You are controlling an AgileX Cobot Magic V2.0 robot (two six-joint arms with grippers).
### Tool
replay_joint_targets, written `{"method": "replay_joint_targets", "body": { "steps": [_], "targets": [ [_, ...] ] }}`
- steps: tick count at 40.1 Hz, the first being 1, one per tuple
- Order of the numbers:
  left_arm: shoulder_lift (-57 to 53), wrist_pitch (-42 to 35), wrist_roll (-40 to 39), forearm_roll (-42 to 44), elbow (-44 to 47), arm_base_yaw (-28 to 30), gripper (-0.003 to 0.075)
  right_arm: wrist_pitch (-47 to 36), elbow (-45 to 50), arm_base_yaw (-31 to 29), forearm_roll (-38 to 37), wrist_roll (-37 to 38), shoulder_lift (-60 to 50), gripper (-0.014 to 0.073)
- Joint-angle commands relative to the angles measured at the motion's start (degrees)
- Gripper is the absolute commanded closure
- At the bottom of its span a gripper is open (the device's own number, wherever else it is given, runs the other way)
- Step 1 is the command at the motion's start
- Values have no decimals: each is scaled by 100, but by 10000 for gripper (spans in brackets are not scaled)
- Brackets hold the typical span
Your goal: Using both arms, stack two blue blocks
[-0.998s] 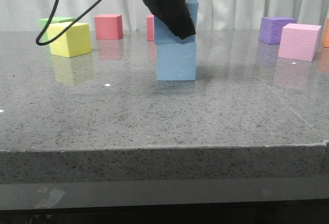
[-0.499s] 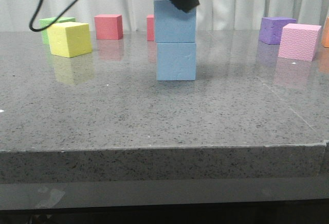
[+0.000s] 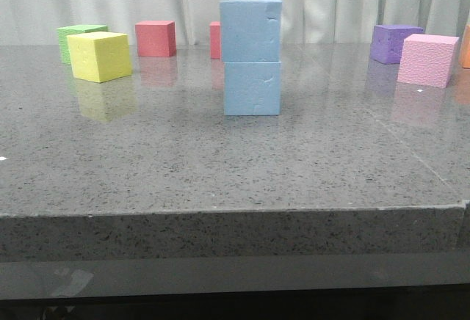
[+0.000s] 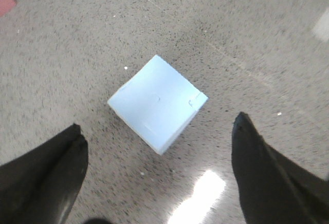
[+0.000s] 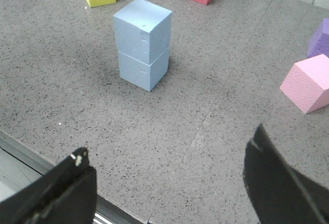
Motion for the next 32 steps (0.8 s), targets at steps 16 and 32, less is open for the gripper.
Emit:
{"method": "replay_joint_targets", "body": {
  "steps": [16,32],
  "targets": [
    [-3037,-1933,-490,-222,3251,290,176,-406,-139,-37,-63,-61,6,1],
    [-5466,-2884,-827,-209,6161,930,176,-406,-139,-37,-63,-61,6,1]
  ]
}}
